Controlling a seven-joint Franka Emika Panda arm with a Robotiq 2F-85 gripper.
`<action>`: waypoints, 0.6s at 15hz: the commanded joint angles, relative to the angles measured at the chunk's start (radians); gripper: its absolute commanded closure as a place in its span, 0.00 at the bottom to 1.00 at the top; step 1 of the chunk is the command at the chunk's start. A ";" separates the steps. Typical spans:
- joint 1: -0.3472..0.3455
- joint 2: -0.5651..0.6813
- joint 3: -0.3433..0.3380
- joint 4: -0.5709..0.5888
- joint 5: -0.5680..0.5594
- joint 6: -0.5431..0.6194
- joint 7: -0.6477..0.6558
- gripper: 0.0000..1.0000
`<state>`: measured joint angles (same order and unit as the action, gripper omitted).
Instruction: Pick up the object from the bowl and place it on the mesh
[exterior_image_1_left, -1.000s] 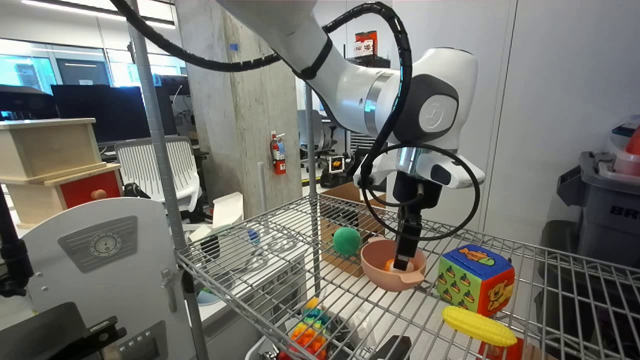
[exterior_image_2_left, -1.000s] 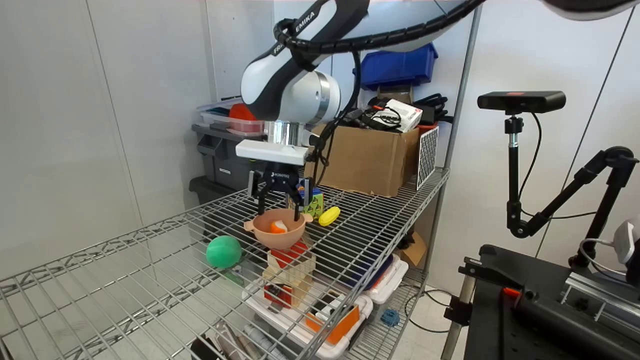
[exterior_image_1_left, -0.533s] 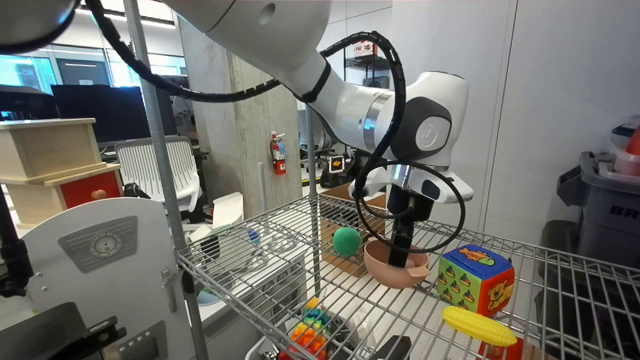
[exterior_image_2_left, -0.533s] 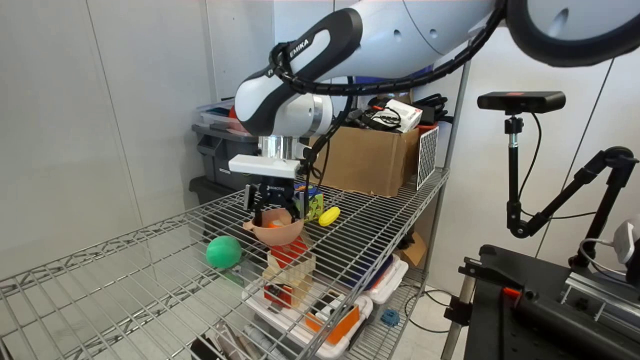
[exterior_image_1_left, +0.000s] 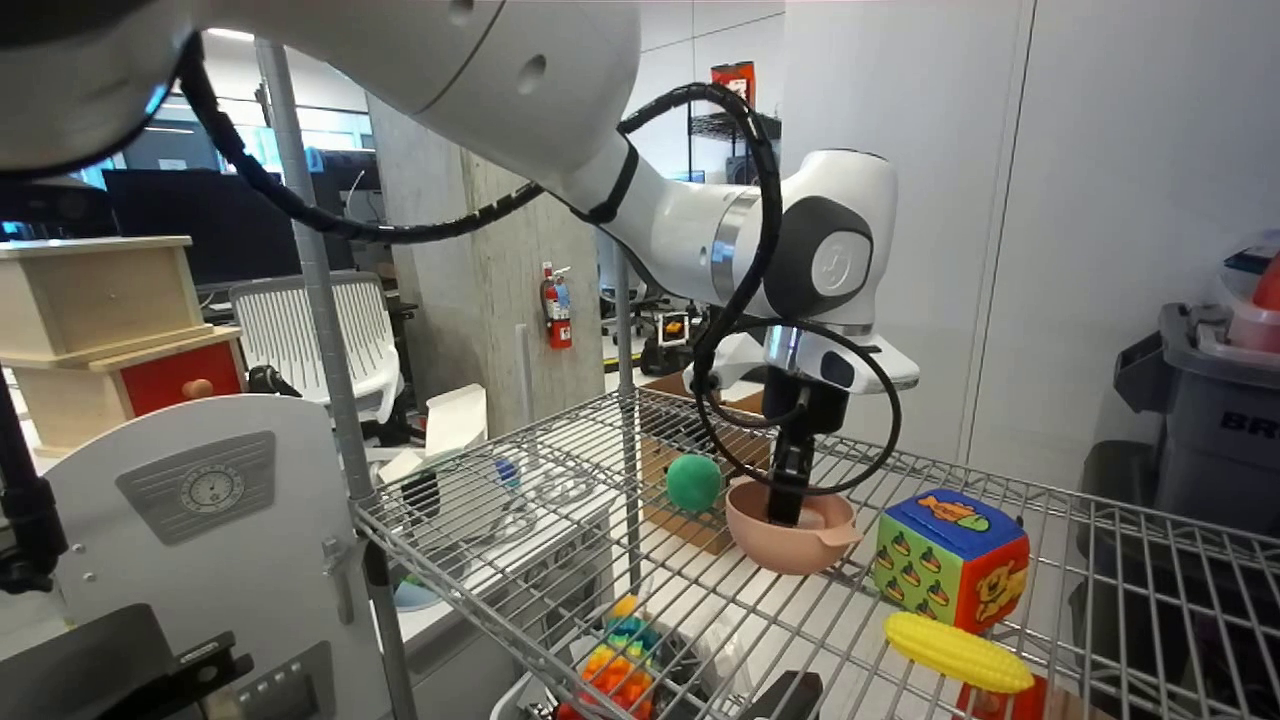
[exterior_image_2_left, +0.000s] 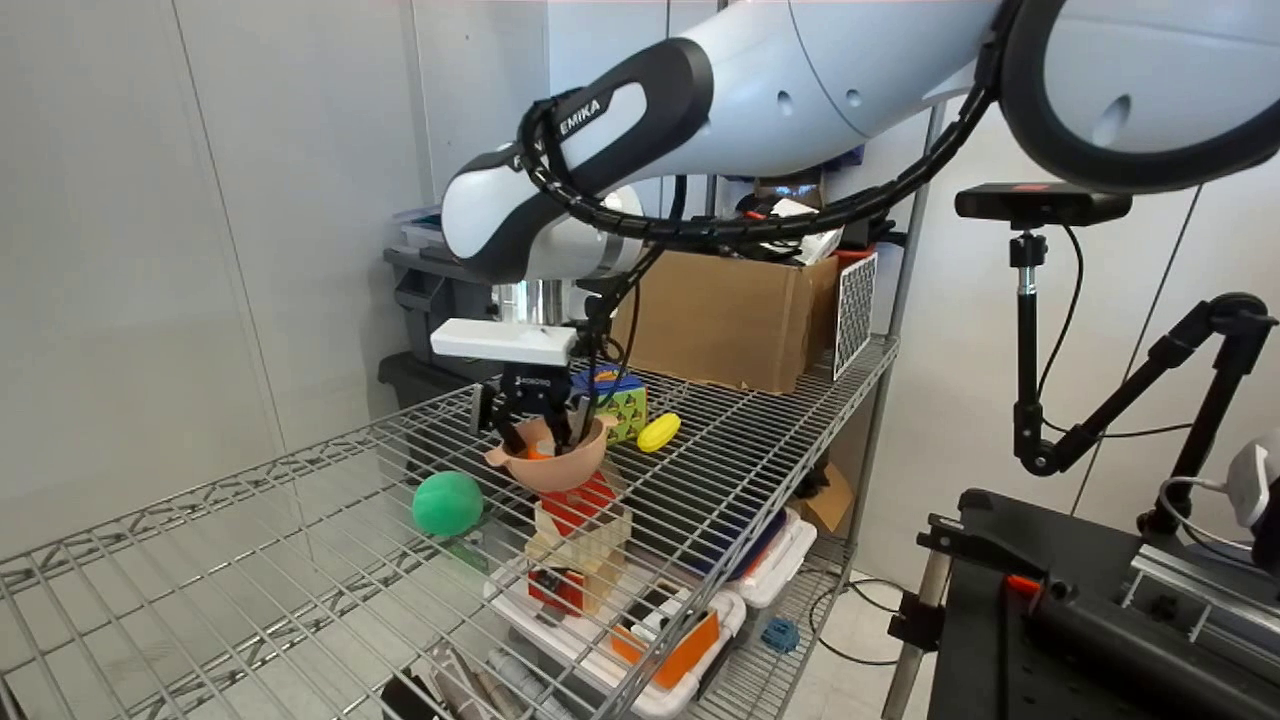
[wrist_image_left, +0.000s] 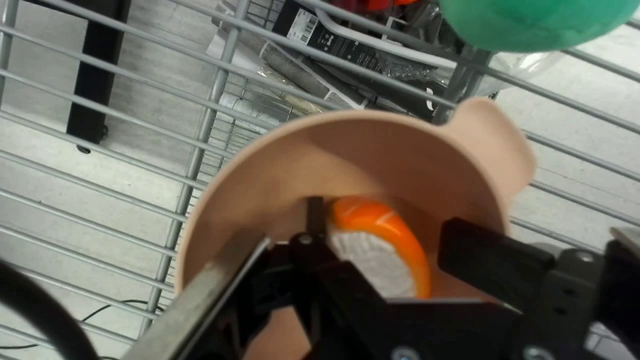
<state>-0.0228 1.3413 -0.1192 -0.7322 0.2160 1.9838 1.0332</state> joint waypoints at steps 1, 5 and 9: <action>0.032 -0.065 -0.003 -0.040 -0.014 -0.081 -0.002 0.73; 0.080 -0.210 0.002 -0.174 -0.014 -0.136 -0.060 0.90; 0.128 -0.381 -0.002 -0.358 -0.016 -0.132 -0.107 0.90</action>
<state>0.0755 1.1238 -0.1191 -0.8922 0.2158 1.8592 0.9710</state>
